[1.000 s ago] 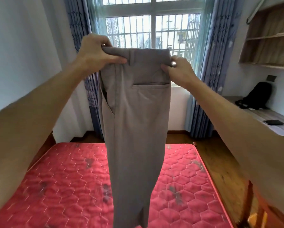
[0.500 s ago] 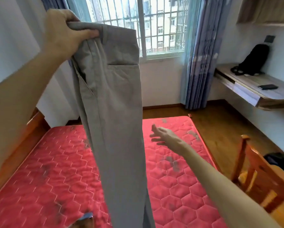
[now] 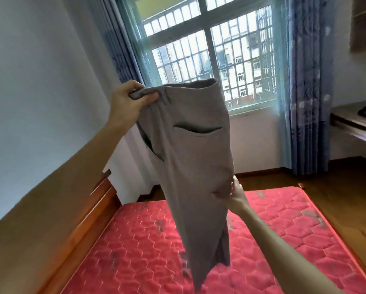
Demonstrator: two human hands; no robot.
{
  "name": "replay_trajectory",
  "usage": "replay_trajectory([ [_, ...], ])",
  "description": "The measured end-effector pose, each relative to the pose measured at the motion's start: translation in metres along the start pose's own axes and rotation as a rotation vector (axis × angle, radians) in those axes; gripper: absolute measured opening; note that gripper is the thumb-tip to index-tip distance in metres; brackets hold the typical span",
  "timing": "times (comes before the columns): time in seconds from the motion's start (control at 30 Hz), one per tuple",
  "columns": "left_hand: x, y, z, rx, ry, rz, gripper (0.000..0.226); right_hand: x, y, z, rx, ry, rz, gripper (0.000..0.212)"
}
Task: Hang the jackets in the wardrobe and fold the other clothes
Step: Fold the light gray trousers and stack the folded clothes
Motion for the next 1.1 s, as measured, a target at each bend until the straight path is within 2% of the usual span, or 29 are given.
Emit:
replay_trajectory([
  [0.07, 0.005, 0.005, 0.014, 0.034, -0.025, -0.001, 0.028, -0.033, -0.01, -0.002, 0.029, -0.004, -0.04, 0.084],
  [0.17, 0.016, 0.01, 0.038, 0.111, -0.043, 0.043, 0.027, -0.063, -0.017, -0.005, 0.099, 0.025, -0.009, 0.052],
  [0.27, 0.031, 0.006, 0.062, 0.178, -0.046, 0.111, 0.03, -0.075, -0.017, -0.011, 0.191, 0.129, 0.034, 0.046],
  [0.4, 0.053, -0.006, 0.084, 0.245, -0.052, 0.148, 0.024, -0.081, 0.006, -0.016, -0.117, 0.067, 0.223, 0.03],
  [0.47, 0.061, -0.02, 0.092, 0.293, -0.062, 0.169, 0.027, -0.077, 0.022, -0.021, -0.263, 0.027, 0.273, 0.03],
  [0.53, 0.07, -0.035, 0.098, 0.333, -0.062, 0.209, 0.028, -0.07, 0.038, -0.031, -0.329, 0.025, 0.265, 0.032],
  [0.67, 0.084, -0.068, 0.101, 0.383, -0.067, 0.253, 0.027, -0.052, 0.06, -0.057, -0.42, 0.04, 0.394, 0.018],
  [0.83, 0.097, -0.105, 0.096, 0.447, -0.081, 0.343, 0.029, -0.036, 0.058, -0.081, -0.55, 0.0, 0.479, 0.03],
  [0.93, 0.102, -0.123, 0.094, 0.489, -0.089, 0.374, 0.032, -0.052, 0.063, -0.11, -0.734, -0.023, 0.533, 0.034],
  [1.0, 0.103, -0.132, 0.093, 0.511, -0.112, 0.377, 0.034, -0.061, 0.072, -0.132, -0.849, -0.086, 0.483, 0.055],
  [1.1, 0.106, -0.138, 0.09, 0.509, -0.122, 0.395, 0.037, -0.061, 0.088, -0.153, -0.816, -0.223, 0.541, 0.088],
])
Point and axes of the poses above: each hand's wrist, its own z-axis towards the middle knuckle, its own y-axis out of the palm, x = y × z, the point moved 3 cm from there along z, towards the middle knuckle, and after that the axes turned 1 degree about -z, right-handed, at the moved point
